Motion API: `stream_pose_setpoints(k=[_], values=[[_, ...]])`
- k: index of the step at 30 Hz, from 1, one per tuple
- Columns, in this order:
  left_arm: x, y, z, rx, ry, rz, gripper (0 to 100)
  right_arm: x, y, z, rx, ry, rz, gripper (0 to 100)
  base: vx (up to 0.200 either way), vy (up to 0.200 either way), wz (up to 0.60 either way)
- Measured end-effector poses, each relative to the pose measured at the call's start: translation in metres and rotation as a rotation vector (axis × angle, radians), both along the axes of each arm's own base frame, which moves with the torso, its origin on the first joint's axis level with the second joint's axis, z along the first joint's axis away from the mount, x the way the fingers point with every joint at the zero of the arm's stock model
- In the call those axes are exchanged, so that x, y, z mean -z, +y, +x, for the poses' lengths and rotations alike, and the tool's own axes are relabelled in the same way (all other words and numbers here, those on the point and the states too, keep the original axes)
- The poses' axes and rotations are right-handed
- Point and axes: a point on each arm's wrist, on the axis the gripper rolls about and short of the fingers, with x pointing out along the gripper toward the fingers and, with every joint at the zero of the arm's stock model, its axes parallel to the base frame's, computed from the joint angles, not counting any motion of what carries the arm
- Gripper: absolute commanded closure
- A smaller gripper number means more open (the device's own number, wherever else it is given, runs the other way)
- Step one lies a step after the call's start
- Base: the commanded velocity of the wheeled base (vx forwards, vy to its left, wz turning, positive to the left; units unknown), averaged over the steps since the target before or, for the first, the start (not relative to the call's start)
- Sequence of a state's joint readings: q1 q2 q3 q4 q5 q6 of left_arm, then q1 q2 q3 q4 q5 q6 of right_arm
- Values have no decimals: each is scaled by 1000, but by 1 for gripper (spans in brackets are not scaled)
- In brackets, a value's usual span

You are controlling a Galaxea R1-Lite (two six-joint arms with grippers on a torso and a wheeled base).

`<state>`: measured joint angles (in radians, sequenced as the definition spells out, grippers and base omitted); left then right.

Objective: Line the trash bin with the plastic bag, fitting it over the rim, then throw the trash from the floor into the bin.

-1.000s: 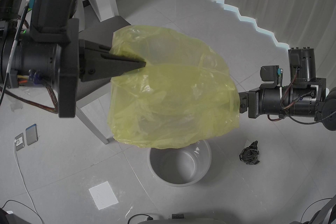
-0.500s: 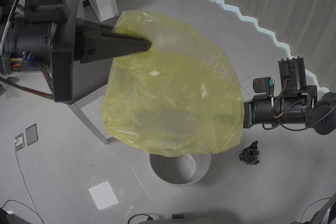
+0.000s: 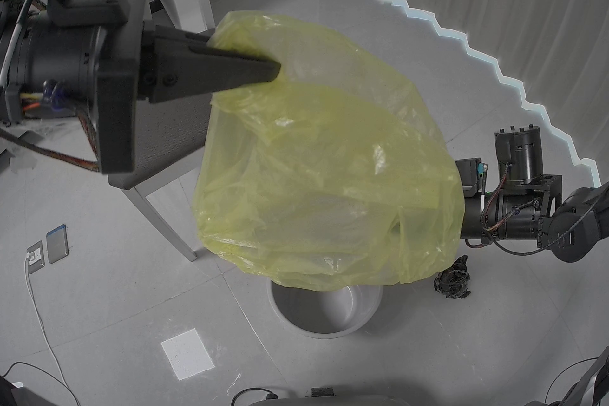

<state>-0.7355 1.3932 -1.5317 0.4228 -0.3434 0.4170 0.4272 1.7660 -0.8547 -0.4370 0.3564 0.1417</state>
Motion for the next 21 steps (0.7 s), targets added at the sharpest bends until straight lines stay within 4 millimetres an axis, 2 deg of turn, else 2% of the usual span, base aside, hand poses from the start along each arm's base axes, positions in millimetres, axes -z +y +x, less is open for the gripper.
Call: stream_pose_setpoints(k=[5, 12, 19, 20, 21], values=[[3, 1, 0, 2, 11, 8, 100, 1, -3, -3, 10, 1, -5, 0, 0, 0, 0], [7, 1, 1, 1, 22, 19, 100, -7, -14, -13, 30, -15, -1, 0, 0, 0, 0], [7, 2, 1, -3, 18, 16, 100, -4, -21, -24, 22, -22, -27, 0, 0, 0, 0], [6, 2, 1, -3, 17, 15, 100, -4, -21, -25, 20, -23, -29, 100, 0, 0, 0], [6, 2, 1, -3, 16, 14, 100, -4, -21, -26, 19, -25, -31, 100, 0, 0, 0]])
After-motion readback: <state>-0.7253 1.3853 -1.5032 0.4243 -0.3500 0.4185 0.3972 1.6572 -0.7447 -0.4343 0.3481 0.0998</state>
